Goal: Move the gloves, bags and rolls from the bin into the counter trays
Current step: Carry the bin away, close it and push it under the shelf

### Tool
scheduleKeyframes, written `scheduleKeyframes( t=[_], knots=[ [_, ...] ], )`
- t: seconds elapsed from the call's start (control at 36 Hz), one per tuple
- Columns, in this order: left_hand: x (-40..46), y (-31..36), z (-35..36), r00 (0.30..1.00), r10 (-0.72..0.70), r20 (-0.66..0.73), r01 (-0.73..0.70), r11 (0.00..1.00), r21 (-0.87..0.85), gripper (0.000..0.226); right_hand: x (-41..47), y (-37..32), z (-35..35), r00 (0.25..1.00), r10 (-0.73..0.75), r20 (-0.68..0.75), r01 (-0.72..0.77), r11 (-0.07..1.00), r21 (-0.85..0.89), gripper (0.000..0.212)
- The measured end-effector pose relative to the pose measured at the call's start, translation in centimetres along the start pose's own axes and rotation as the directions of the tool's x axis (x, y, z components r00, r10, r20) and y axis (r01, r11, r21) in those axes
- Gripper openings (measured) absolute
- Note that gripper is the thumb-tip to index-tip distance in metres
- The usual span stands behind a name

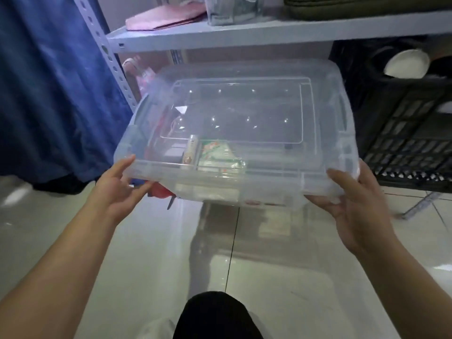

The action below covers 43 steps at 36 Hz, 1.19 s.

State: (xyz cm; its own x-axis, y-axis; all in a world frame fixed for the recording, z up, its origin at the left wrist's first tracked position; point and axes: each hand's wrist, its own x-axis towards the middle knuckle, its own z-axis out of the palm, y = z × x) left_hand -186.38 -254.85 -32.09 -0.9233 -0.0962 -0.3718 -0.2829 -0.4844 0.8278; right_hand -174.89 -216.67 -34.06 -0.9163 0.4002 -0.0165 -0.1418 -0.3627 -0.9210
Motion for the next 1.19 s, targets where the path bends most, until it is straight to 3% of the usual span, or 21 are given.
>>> scheduleKeyframes(
  t=[0.06,0.11,0.17,0.25,0.31,0.36,0.39,0.44,0.53,0.67,0.83,0.89,1.08,1.19],
  knots=[
    [1.2,0.6,-0.2,0.99,0.031,0.138,-0.035,0.999,0.03,0.047,0.7,0.0,0.0,0.99,-0.081,0.12,0.09,0.993,-0.071,0.077],
    [1.9,1.1,-0.4,0.952,0.05,0.301,-0.106,0.98,0.17,0.067,1.1,0.3,0.4,0.972,-0.165,0.166,0.2,0.954,-0.222,0.096],
    [2.8,1.3,0.0,0.934,0.061,0.352,-0.168,0.945,0.281,0.074,1.5,0.5,0.7,0.955,-0.275,0.11,0.294,0.833,-0.468,0.09],
    [4.2,0.8,0.5,0.963,0.159,0.217,-0.223,0.921,0.319,0.08,1.9,0.5,1.4,0.867,-0.481,0.131,0.385,0.48,-0.788,0.064],
    [5.0,0.5,1.2,0.94,0.325,0.106,-0.339,0.844,0.415,0.091,2.7,0.7,1.9,0.724,-0.642,0.25,0.477,0.206,-0.854,0.042],
    [5.7,0.5,2.0,0.818,0.56,0.132,-0.525,0.633,0.569,0.077,3.8,0.9,2.6,0.598,-0.721,0.351,0.498,-0.01,-0.867,0.028],
    [6.2,0.7,2.5,0.757,0.628,0.177,-0.581,0.525,0.622,0.064,4.6,0.9,3.0,0.572,-0.731,0.373,0.495,-0.056,-0.867,0.026],
    [7.3,1.1,3.5,0.708,0.67,0.223,-0.598,0.4,0.695,0.045,6.4,0.5,3.4,0.571,-0.723,0.389,0.494,-0.076,-0.866,0.025],
    [8.9,2.1,5.4,0.733,0.637,0.239,-0.581,0.403,0.707,0.047,9.5,-0.6,3.8,0.633,-0.66,0.406,0.49,-0.064,-0.869,0.025],
    [11.0,3.5,9.2,0.712,0.674,0.196,-0.564,0.384,0.731,0.054,14.0,-1.7,5.0,0.714,-0.607,0.349,0.411,-0.041,-0.911,0.029],
    [12.7,3.3,12.1,0.672,0.72,0.173,-0.499,0.268,0.824,0.048,16.9,-1.7,6.7,0.795,-0.567,0.214,0.251,-0.014,-0.968,0.034],
    [13.1,2.6,12.2,0.642,0.724,0.255,-0.506,0.15,0.849,0.047,17.4,-1.6,7.1,0.804,-0.544,0.239,0.225,-0.093,-0.97,0.039],
    [15.1,1.0,9.8,0.561,0.646,0.517,-0.588,-0.128,0.799,0.067,16.9,-0.8,5.9,0.853,-0.465,0.235,0.228,-0.073,-0.971,0.065],
    [16.3,2.5,9.6,0.601,0.566,0.564,-0.557,-0.209,0.803,0.082,16.8,-0.3,6.3,0.875,-0.43,0.224,0.219,-0.061,-0.974,0.073]
  ],
)
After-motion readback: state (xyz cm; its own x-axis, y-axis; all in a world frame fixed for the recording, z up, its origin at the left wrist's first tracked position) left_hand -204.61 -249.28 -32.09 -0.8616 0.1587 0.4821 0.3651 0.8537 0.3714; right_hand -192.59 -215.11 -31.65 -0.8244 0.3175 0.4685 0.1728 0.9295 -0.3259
